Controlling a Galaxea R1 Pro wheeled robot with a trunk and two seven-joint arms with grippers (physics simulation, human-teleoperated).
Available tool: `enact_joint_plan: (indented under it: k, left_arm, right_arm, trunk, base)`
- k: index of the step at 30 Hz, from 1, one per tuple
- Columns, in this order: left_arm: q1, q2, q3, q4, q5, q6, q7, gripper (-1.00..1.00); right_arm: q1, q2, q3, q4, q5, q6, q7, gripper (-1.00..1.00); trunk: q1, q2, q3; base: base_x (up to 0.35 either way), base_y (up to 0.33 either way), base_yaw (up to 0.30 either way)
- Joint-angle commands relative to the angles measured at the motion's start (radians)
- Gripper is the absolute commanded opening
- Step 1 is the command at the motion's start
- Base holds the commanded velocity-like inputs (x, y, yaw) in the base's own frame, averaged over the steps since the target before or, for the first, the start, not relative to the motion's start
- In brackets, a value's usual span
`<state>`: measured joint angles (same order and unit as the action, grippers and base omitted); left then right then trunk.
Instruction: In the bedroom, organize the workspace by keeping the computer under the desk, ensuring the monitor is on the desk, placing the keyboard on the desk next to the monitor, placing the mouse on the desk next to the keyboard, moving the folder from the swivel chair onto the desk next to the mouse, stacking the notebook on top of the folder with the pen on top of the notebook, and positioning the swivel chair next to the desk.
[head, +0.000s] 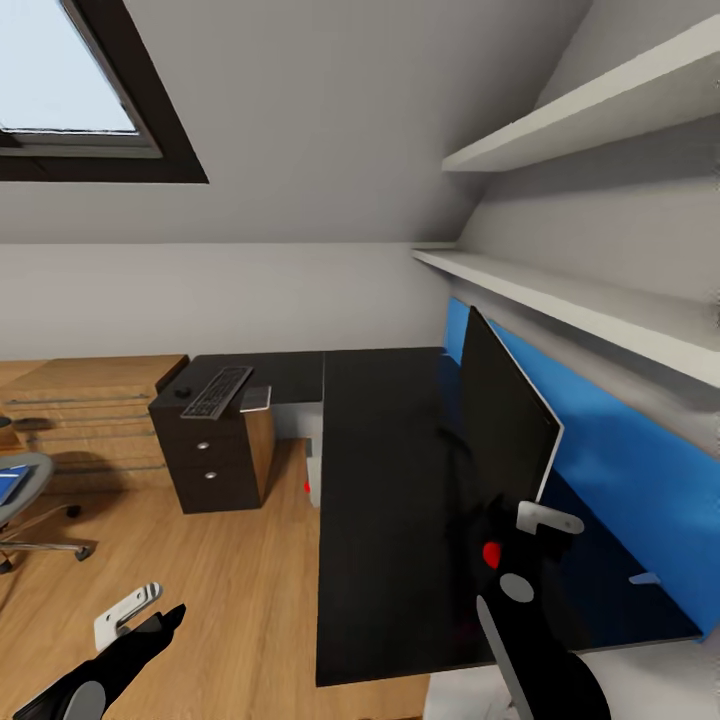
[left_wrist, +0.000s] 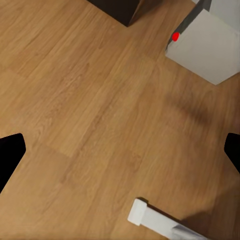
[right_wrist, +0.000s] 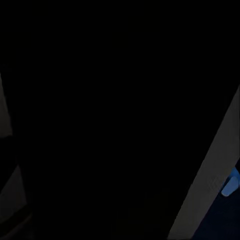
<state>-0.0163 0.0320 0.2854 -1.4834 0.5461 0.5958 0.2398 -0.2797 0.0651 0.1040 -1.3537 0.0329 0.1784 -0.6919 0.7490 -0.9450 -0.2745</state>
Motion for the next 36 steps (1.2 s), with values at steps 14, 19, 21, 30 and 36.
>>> enact_joint_plan:
  k: [14, 19, 21, 30, 36]
  left_arm:
    - [-0.001, 0.002, 0.000, -0.002, 0.011, 0.005, 0.008, 1.00]
    - [-0.001, 0.002, 0.001, -0.002, 0.011, 0.005, 0.008, 1.00]
    - [-0.001, 0.002, 0.001, -0.002, 0.011, 0.005, 0.008, 1.00]
    - [-0.001, 0.002, 0.001, -0.002, 0.011, 0.005, 0.007, 1.00]
    - [-0.001, 0.002, 0.001, -0.002, 0.011, 0.005, 0.007, 1.00]
  right_arm:
    - [-0.001, 0.001, 0.004, -0.001, 0.003, 0.007, -0.004, 1.00]
    - [-0.001, 0.000, 0.004, 0.000, 0.001, 0.002, 0.000, 1.00]
    - [-0.001, 0.000, 0.004, 0.000, 0.001, 0.002, 0.001, 1.00]
    - [-0.001, -0.002, 0.006, 0.001, -0.001, -0.003, 0.004, 1.00]
    - [-0.001, -0.002, 0.007, 0.001, -0.001, -0.058, 0.005, 1.00]
  trunk:
    - [0.000, -0.001, -0.001]
    - [0.000, -0.001, -0.001]
    - [0.000, -0.001, -0.001]
    - [0.000, -0.001, -0.001]
    - [0.000, -0.001, -0.001]
  base:
    - [-0.086, -0.051, 0.000]
    - [-0.183, 0.000, 0.000]
    - [-0.043, 0.000, 0.000]
    - [-0.008, 0.000, 0.000]
    - [0.000, 0.000, 0.000]
